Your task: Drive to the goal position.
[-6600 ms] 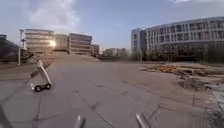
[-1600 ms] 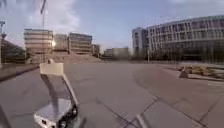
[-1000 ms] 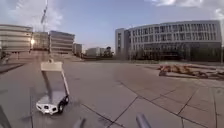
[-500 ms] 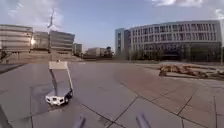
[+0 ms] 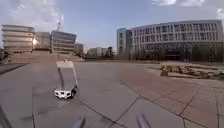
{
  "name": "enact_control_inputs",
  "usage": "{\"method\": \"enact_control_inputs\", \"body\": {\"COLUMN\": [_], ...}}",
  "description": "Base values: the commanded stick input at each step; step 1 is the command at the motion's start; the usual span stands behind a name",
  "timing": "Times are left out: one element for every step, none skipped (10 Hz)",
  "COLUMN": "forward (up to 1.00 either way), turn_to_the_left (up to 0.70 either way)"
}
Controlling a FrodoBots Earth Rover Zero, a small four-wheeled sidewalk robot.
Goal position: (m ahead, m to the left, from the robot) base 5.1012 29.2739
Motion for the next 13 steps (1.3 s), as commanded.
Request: {"method": "enact_control_inputs", "body": {"forward": [0.63, 0.7, 0.7, 0.7, 0.7, 0.7, 0.7, 0.7, 0.7, 0.7, 0.7, 0.7, 0.7], "turn_to_the_left": [0.18, 0.14, 0.14, 0.14, 0.14, 0.14, 0.14, 0.14, 0.14, 0.14, 0.14, 0.14, 0.14]}}
